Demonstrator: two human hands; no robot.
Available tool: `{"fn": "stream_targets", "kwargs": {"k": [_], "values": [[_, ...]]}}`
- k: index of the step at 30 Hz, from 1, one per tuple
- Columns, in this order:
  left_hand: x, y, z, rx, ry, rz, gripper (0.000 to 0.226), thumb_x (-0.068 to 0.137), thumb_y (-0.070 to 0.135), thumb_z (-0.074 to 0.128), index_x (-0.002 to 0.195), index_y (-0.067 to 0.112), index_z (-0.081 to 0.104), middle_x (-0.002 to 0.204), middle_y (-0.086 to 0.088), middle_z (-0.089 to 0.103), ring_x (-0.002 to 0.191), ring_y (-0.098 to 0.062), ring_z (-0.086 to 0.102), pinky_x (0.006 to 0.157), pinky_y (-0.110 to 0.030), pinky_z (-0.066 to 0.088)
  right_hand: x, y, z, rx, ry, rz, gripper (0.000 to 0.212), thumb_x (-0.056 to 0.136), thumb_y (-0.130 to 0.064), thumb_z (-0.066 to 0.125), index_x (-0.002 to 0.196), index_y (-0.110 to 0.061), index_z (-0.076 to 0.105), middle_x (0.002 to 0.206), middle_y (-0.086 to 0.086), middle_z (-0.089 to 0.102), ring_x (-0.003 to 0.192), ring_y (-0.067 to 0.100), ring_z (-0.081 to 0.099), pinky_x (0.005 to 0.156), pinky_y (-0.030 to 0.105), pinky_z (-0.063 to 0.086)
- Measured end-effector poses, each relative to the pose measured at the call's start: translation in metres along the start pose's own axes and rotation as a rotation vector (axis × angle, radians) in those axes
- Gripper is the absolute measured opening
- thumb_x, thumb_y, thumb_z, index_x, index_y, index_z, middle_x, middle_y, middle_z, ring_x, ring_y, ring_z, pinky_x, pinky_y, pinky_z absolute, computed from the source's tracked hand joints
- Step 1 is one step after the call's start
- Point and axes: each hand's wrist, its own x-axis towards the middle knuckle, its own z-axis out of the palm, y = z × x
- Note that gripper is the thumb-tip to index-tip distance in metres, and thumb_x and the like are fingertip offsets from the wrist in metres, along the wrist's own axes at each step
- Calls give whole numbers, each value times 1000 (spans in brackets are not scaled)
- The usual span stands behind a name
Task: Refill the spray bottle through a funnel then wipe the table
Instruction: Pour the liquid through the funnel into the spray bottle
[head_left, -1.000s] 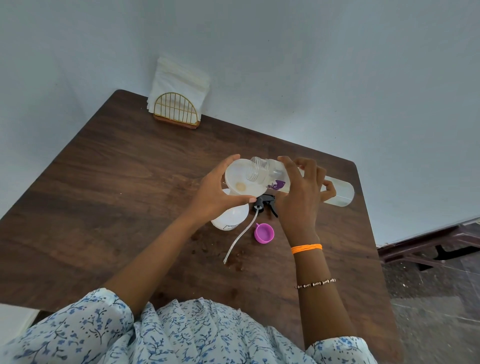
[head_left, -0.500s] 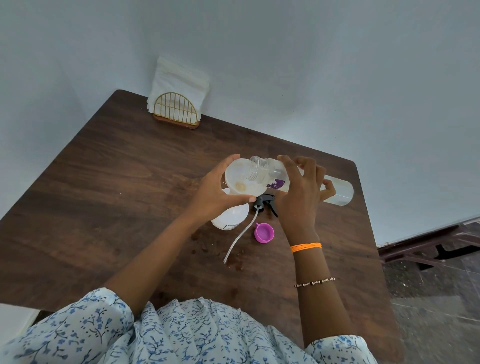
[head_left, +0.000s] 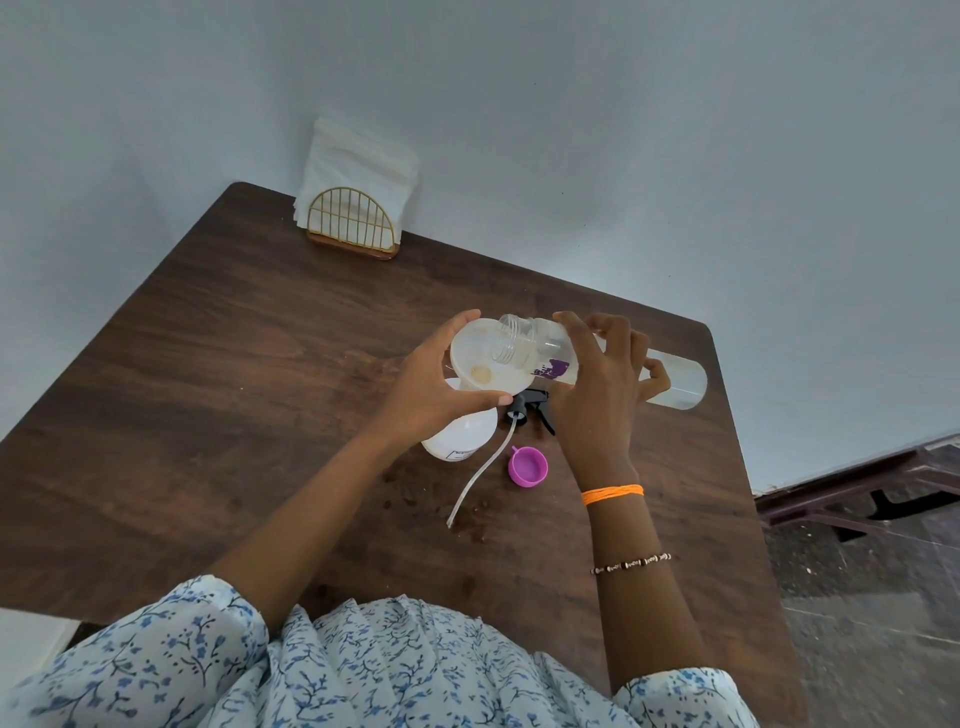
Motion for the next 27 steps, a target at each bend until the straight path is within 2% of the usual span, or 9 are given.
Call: {"fn": "stream_targets", "kwargs": {"k": [9,14,18,23,27], "values": [[1,-1,0,19,10,4,89,63,26,85,137,31,35,141,3,43,122,-11,41,102,-39,44,1,0,-1,2,-6,4,73,53,13,68,114,-24,61,116,8,53,113,28,43,92,46,19],[0,-3,-1,-10,-5,0,91,59,32,86,136,33,37,138,5,46,123,-15,44,102,-42,45,1,1,0,-19,-4,-6,74,51,11,68,115,-26,61,115,6,53,111,27,44,89,37,15],[-1,-2,0,-21,-9,-10,94,53,42,81,135,36,37,138,6,46,124,-15,45,102,-42,46,0,1,0,-8,-3,-4,75,51,12,67,115,-25,61,116,6,53,112,27,42,91,41,17],[-1,-2,-1,-30,-12,-2,93,55,37,84,135,34,37,137,6,47,124,-15,45,102,-41,45,1,2,1,-18,6,-12,76,50,12,69,114,-26,60,115,5,52,111,24,41,89,39,16],[-1,-2,-1,-29,-13,1,91,54,38,83,134,36,37,137,6,47,124,-15,45,102,-41,45,1,2,2,-8,5,-10,75,50,11,71,114,-26,60,115,6,53,111,26,42,90,42,19]]}}
